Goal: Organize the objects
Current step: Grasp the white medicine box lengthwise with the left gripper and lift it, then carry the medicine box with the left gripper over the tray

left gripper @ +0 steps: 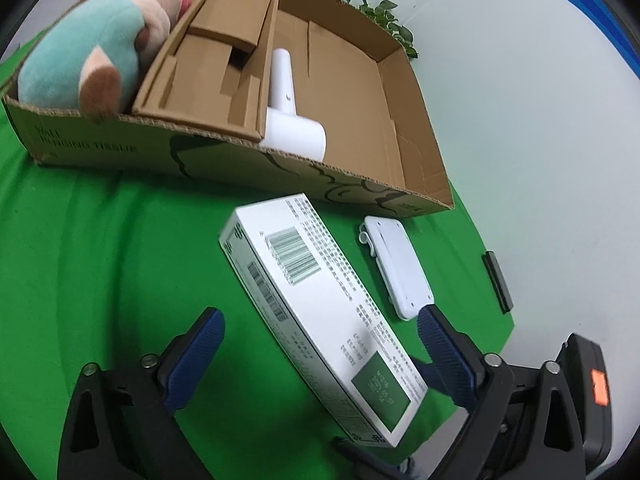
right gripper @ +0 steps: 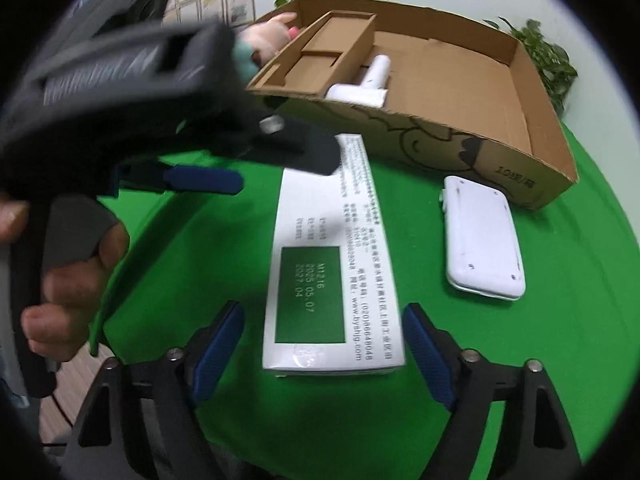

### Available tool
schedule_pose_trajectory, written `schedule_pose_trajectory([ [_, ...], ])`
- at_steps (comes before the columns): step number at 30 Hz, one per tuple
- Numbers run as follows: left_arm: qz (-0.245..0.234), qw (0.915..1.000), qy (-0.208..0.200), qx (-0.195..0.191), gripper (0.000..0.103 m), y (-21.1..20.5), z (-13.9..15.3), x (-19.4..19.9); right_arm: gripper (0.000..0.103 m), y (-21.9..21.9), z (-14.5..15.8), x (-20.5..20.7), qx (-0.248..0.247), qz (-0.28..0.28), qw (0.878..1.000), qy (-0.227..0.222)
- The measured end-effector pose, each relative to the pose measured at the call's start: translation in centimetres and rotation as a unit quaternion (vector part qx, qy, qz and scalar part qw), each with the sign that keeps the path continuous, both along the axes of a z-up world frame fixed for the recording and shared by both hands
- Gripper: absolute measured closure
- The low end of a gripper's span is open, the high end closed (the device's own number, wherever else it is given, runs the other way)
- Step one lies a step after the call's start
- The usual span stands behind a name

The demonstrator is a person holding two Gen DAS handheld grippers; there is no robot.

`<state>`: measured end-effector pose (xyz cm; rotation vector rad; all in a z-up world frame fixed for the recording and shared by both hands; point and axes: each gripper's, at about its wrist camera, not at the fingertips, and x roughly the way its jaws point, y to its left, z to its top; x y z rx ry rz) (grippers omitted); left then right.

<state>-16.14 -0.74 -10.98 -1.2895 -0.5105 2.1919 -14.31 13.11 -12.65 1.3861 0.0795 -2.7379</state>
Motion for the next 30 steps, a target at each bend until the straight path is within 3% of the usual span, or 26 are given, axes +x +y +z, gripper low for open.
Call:
schedule_pose_trajectory([
  [3,-0.007,0.9999,-0.008,0.010,0.007,0.2,-0.3,0.1,0.036,-0.3,0.0,-0.3,-0.022,-0.006,1.000,-0.006],
  [13,-0.010,0.9990,-0.040,0.019,0.015,0.1,-1.9,-0.2,0.038,0.9,0.1,0.0,-0.109,-0.037,0.993,-0.009],
  [15,-0.013,0.9987,-0.043,0.021,0.020,0.2,-2.0,-0.3,0.038,0.9,0.2,0.0,-0.123,-0.035,0.992,-0.010],
  [17,-0.022,0.9979,-0.054,0.029,0.032,0.3,-2.2,-0.3,0.039,0.5,0.2,0.1,-0.132,-0.029,0.991,-0.012],
  [22,-0.020,0.9987,-0.047,-0.002,0.045,0.6,-2.1,-0.1,0.039,-0.4,0.4,0.2,-0.113,-0.025,0.993,-0.005],
  [30,-0.025,0.9993,-0.025,-0.008,0.047,0.7,-1.0,0.3,0.040,-1.4,0.9,0.1,-0.091,-0.027,0.995,0.013],
])
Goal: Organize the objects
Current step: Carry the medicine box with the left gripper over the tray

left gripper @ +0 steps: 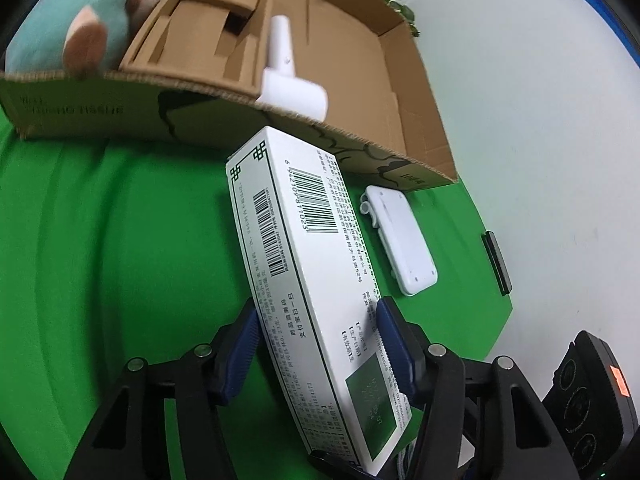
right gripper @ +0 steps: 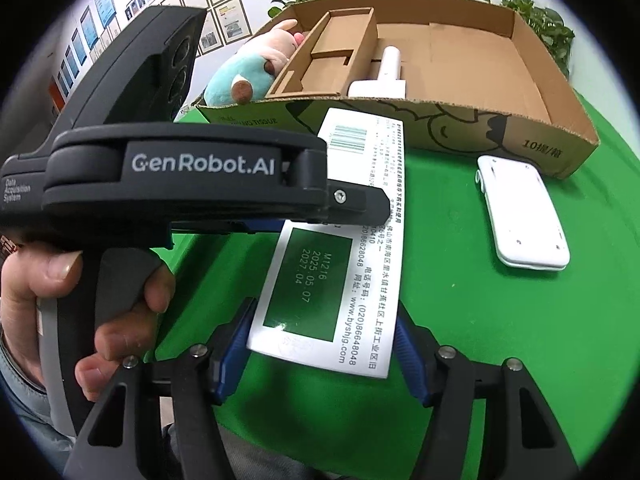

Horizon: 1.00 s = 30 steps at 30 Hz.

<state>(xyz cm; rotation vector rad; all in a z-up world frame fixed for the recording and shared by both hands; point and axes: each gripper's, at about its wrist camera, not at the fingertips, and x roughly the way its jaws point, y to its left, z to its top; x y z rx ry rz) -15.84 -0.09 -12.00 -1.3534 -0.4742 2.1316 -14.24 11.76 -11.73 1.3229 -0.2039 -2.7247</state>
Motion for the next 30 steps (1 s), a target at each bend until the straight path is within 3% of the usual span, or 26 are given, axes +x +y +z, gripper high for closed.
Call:
schedule_pose_trajectory([
  [14,-0.015,0.9939,0.107,-0.019,0.050,1.3,8.1,-0.4,0.040,0.4,4.7,-1.4,0.019,-0.017,0.994,0.102],
  [30,-0.017,0.9749,0.220,-0.029,0.051,3.8,19.0,-4.6,0.040,2.9,11.9,-7.3,0.031,-0.018,0.979,0.198],
])
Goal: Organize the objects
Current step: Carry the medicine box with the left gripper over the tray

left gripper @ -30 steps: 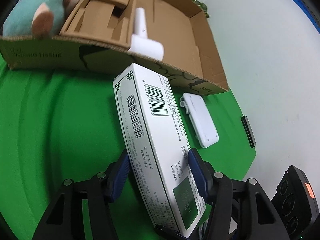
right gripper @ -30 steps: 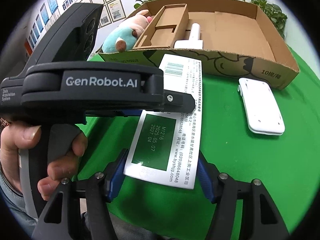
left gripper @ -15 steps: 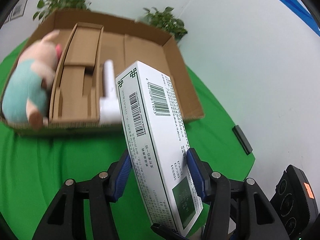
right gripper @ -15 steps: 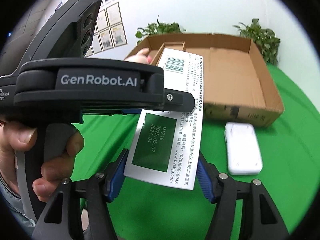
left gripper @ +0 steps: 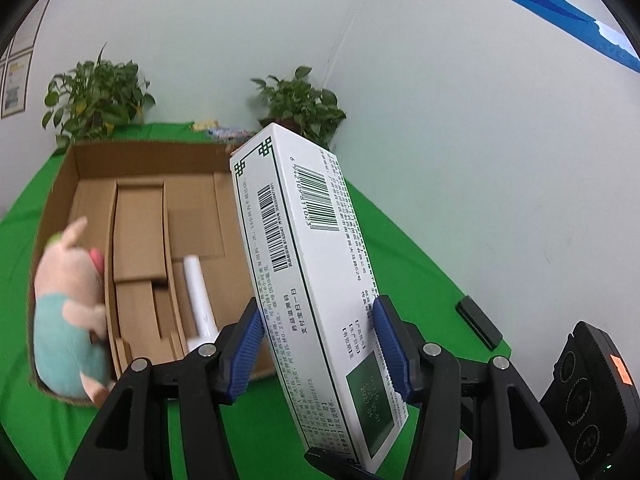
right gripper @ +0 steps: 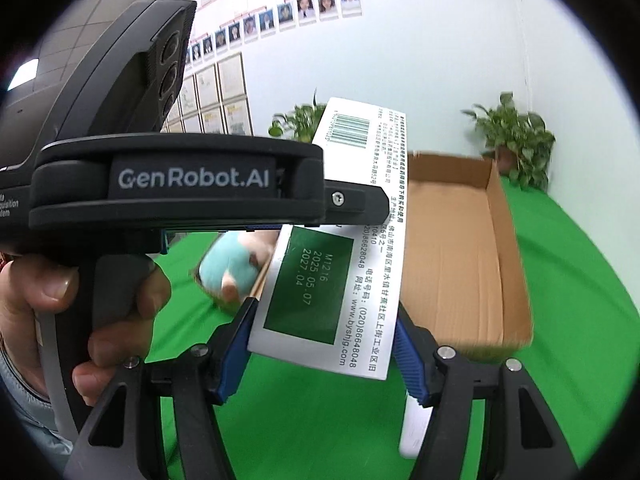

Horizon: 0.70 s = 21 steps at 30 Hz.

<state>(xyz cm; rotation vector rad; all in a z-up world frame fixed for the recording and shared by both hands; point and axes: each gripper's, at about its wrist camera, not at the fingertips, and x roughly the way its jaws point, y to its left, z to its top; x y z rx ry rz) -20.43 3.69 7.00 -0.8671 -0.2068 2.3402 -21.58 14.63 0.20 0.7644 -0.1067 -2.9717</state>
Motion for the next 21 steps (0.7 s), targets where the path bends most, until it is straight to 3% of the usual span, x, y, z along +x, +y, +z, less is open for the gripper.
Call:
schedule_pose_trajectory([
  [7,0.003,0.9997,0.023,-0.004,0.051,1.2,4.5,-2.8,0.040,1.7,2.8,-2.9,0.005,0.000,1.000,0.016],
  [12,-0.002,0.9997,0.021,-0.011,0.051,2.4,5.7,-5.5,0.040,3.3,3.2,-5.0,0.004,-0.006,1.000,0.004],
  [16,-0.006,0.9999,0.003,-0.016,0.051,3.3,4.7,-8.1,0.040,4.4,2.4,-6.7,-0.005,-0.005,1.000,-0.019],
  [21,-0.008,0.9990,-0.029,-0.035,0.051,4.8,1.0,-11.0,0.040,6.0,0.3,-8.8,-0.028,-0.003,0.998,-0.060],
])
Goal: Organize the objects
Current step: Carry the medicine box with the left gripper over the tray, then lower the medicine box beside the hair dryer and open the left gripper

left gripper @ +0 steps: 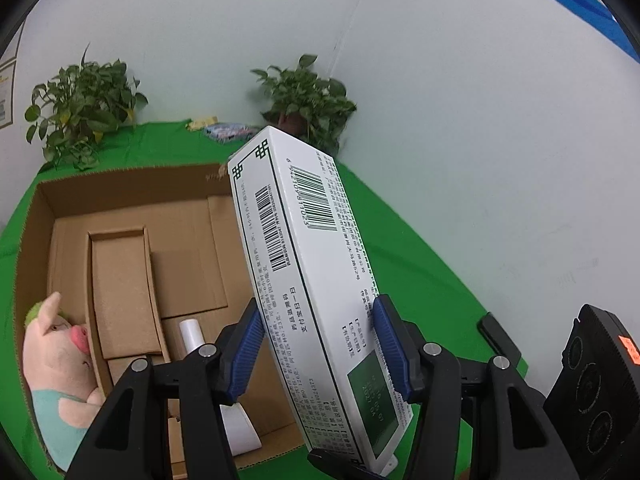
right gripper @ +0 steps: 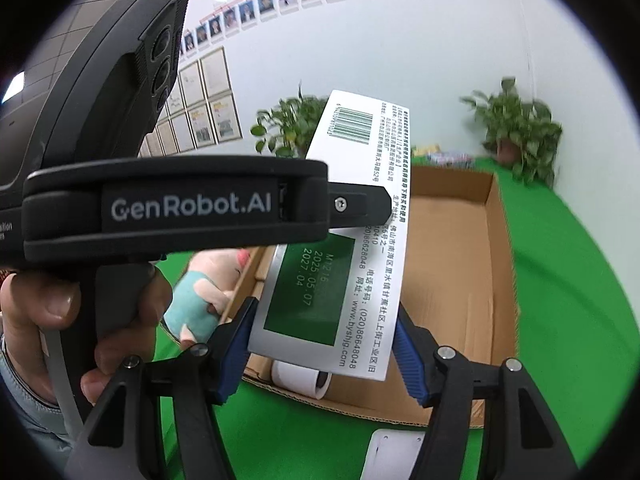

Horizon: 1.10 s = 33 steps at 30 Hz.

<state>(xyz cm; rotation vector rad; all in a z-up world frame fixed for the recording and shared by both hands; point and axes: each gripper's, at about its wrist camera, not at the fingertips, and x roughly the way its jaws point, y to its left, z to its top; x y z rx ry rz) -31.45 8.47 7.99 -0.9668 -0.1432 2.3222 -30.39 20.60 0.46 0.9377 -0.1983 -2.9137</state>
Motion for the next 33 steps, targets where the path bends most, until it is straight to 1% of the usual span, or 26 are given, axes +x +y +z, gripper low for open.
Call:
schedule_pose_trajectory([
  [3,0.004,0.9997,-0.021,-0.012,0.050,0.7,-2.7,-2.0,0.040,1.0,-1.6,-1.4,-0.016,0.004,1.000,-0.027],
  [7,0.008,0.9980,-0.056,-0.029,0.051,1.7,-6.2,-4.1,0.040,1.7,-3.9,-2.4,-0.043,0.006,0.997,-0.062],
  [10,0.007,0.9963,-0.079,-0.033,0.050,2.3,-8.6,-5.1,0.040,1.9,-5.3,-2.6,-0.047,0.006,0.996,-0.080],
  [16,0.005,0.9916,-0.118,-0.054,0.050,3.8,-12.7,-6.7,0.040,2.3,-8.4,-3.4,-0.059,0.006,0.990,-0.125],
  [19,0.008,0.9889,-0.137,-0.057,0.050,4.1,-14.6,-7.7,0.040,2.6,-9.5,-3.9,-0.068,0.006,0.987,-0.142],
  [24,0.006,0.9862,-0.155,-0.059,0.050,4.9,-16.3,-8.5,0.040,2.8,-10.6,-4.1,-0.067,0.005,0.984,-0.165],
  [28,0.002,0.9851,-0.158,-0.068,0.051,5.6,-16.8,-8.6,0.041,2.5,-11.3,-4.3,-0.057,0.004,0.981,-0.183],
  [33,0.002,0.9838,-0.168,-0.061,0.051,6.1,-17.4,-9.3,0.040,2.6,-11.6,-4.3,-0.049,0.003,0.978,-0.201],
])
